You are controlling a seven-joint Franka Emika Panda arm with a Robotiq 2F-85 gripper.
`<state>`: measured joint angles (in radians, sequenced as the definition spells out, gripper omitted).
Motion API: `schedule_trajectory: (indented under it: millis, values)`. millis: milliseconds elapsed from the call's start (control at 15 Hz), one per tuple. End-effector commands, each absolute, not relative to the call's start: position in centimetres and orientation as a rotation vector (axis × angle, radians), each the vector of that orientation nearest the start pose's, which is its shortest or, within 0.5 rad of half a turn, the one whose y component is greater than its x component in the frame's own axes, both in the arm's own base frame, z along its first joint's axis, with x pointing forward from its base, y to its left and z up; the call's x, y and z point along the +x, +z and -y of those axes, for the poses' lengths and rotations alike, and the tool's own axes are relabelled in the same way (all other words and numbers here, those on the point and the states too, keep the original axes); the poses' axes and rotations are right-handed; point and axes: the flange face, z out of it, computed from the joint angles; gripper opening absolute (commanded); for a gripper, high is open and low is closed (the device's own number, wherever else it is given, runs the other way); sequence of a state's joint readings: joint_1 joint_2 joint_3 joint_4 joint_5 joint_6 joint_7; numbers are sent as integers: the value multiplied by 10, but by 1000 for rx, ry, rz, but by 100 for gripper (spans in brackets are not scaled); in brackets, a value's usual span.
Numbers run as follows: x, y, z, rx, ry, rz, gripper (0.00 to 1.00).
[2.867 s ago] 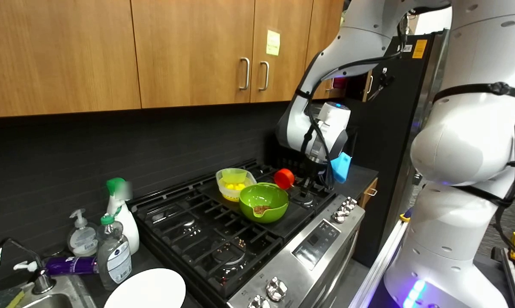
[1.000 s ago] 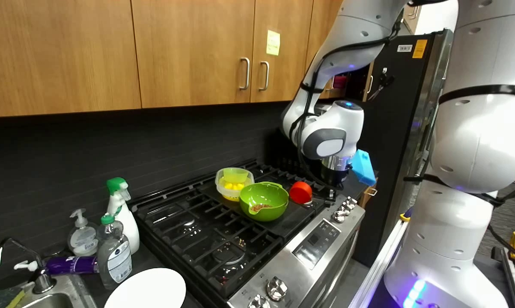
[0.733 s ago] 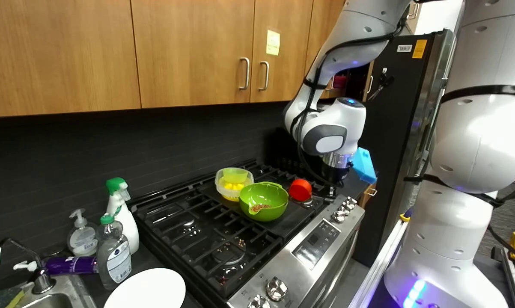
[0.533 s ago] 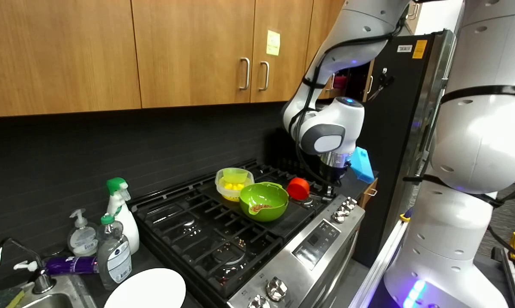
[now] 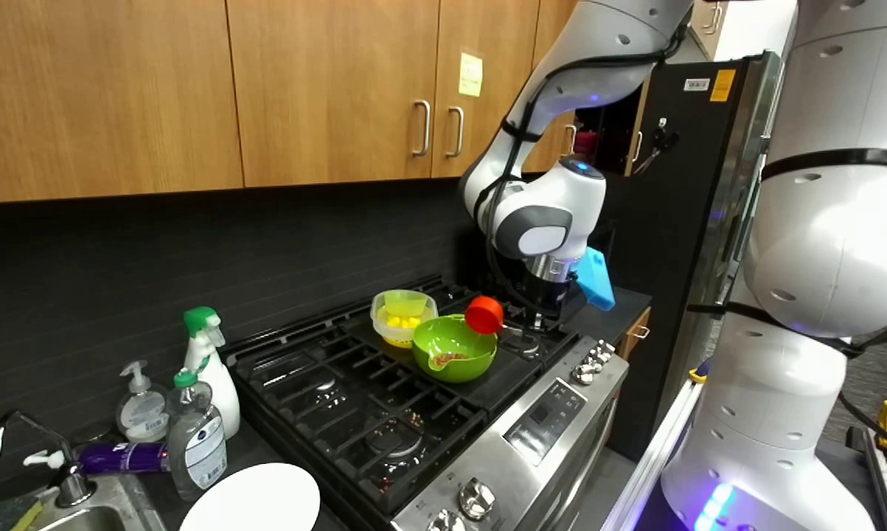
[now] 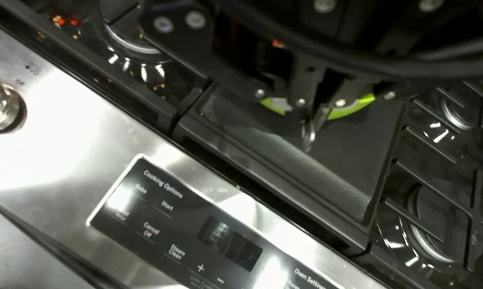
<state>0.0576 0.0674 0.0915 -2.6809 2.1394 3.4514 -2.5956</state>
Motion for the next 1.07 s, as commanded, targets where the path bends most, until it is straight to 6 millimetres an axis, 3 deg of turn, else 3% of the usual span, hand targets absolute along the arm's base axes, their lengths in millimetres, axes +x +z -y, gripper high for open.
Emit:
schedule_trajectory:
  millis: [0, 200, 1000]
  values:
    - [328, 222, 56, -3300, -304, 916, 1]
    - [342, 219, 78, -3350, -292, 868, 1]
    - [343, 214, 72, -3346, -291, 859, 4]
